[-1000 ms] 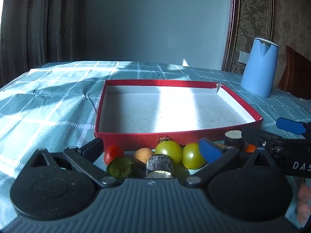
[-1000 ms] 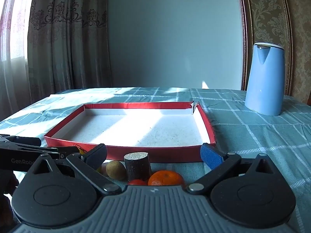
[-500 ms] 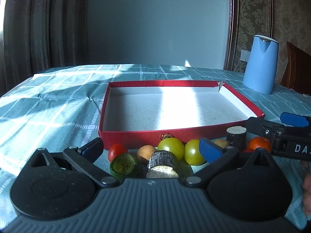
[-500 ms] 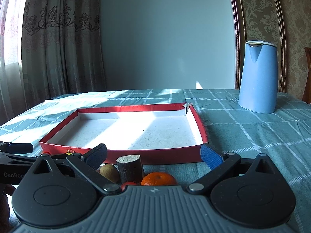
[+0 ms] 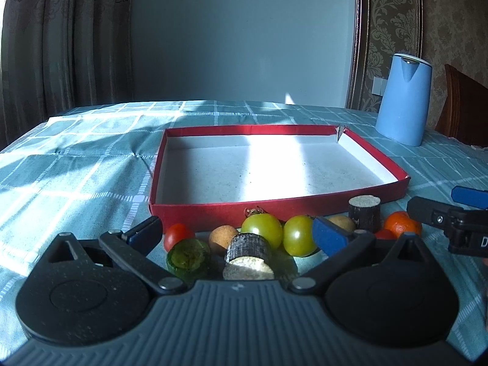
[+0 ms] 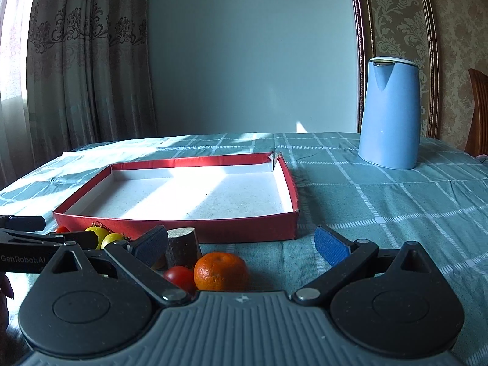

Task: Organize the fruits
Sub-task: 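Move both grippers toward the row of produce in front of the tray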

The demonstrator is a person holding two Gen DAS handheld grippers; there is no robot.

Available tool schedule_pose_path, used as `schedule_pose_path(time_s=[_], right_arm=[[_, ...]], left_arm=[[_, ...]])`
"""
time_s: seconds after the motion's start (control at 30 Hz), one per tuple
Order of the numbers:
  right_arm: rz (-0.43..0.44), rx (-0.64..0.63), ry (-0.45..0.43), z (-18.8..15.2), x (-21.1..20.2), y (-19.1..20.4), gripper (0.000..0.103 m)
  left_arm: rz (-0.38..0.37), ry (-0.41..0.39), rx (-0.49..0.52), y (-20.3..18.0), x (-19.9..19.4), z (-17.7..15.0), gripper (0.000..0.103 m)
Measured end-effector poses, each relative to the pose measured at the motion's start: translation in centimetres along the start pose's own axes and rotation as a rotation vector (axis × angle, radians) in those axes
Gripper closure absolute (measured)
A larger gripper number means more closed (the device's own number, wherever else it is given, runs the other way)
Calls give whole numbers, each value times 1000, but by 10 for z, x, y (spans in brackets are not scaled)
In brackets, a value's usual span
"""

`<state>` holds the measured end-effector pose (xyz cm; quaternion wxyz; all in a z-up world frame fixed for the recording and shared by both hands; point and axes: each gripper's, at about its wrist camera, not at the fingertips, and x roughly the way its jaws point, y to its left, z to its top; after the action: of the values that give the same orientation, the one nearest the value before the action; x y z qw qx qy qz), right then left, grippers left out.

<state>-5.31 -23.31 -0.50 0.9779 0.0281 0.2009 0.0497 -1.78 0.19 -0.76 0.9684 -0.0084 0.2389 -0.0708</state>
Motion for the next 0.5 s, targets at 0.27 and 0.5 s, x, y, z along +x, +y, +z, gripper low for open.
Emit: schedule_pose_path(time_s=[0.27,0.5], right_arm=[[-16,-8,35,-10,-6,-13,0],[-30,-13,81,-10,4,-12,0]], left_arm=[[25,40,1,0,6,0,0],[25,69,-4,1,11,-1,0]])
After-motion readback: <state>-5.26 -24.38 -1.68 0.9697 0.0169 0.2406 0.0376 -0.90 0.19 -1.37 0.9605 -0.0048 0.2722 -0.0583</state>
